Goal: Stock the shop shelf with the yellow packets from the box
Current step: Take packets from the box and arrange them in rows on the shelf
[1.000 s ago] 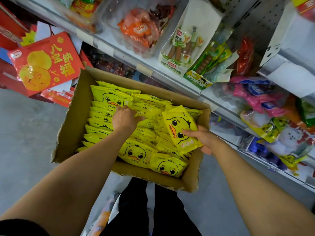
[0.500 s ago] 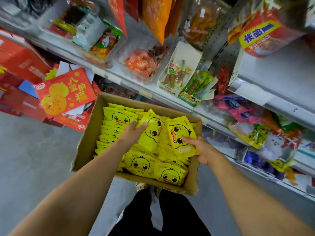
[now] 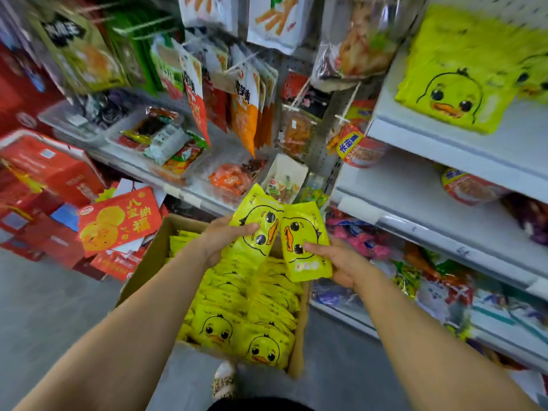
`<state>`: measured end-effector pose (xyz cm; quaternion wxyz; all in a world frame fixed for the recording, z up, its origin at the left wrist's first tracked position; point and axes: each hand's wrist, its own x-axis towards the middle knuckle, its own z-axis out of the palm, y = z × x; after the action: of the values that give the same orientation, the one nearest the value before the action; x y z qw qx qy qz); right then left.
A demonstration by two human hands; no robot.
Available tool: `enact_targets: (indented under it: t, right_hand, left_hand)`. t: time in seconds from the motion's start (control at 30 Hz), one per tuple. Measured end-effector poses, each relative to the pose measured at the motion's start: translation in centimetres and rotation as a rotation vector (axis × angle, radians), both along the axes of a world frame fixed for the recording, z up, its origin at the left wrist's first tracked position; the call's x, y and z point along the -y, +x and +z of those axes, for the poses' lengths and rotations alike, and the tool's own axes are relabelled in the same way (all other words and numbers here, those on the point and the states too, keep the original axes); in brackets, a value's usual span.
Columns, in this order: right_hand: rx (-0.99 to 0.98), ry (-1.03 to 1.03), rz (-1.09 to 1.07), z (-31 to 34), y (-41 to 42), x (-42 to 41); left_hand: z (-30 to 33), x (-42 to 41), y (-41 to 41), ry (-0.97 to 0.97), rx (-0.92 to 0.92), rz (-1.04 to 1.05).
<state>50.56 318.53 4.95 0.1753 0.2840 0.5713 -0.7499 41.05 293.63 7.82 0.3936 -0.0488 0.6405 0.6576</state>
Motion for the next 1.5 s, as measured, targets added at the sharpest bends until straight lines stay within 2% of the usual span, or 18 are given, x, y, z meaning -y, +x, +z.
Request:
enact_targets:
  t: [0.1,0.5,0.83,1.23,1.37,1.5]
  right_hand:
    - [-0.096,-0.005,0.015,3.0,1.9,-3.4]
    - [-0.451,0.046,-0.165,15.4,11.4,-18.8]
    - [-0.64,0.121,-0.458,21.5,15.1,-29.7]
    - [-0.663,0.3,-0.635,25.3,13.3,-41.2]
    - [-0.663,0.316,-0.65,25.7,11.5,-43.9]
    - [-0.685,0.322,-0.679,25.7,9.5,-45.3]
  left_hand:
    - [3.7,-2.9,1.5,0.035,-0.066,-0.042]
    - [16.0,-19.0,8.2,0.065,-0.415,-0.191]
    - [22.5,-31.1,9.8,-0.021,-0.632,-0.365]
    - [28.7,-48.2,1.2,-0.44,-1.026,-0.731]
    - [28.9,-52.2,-2.6,-0.671,-1.196,-0.904]
    - [27.8,-55.2,-5.7,-0.743,-1.286,-0.996]
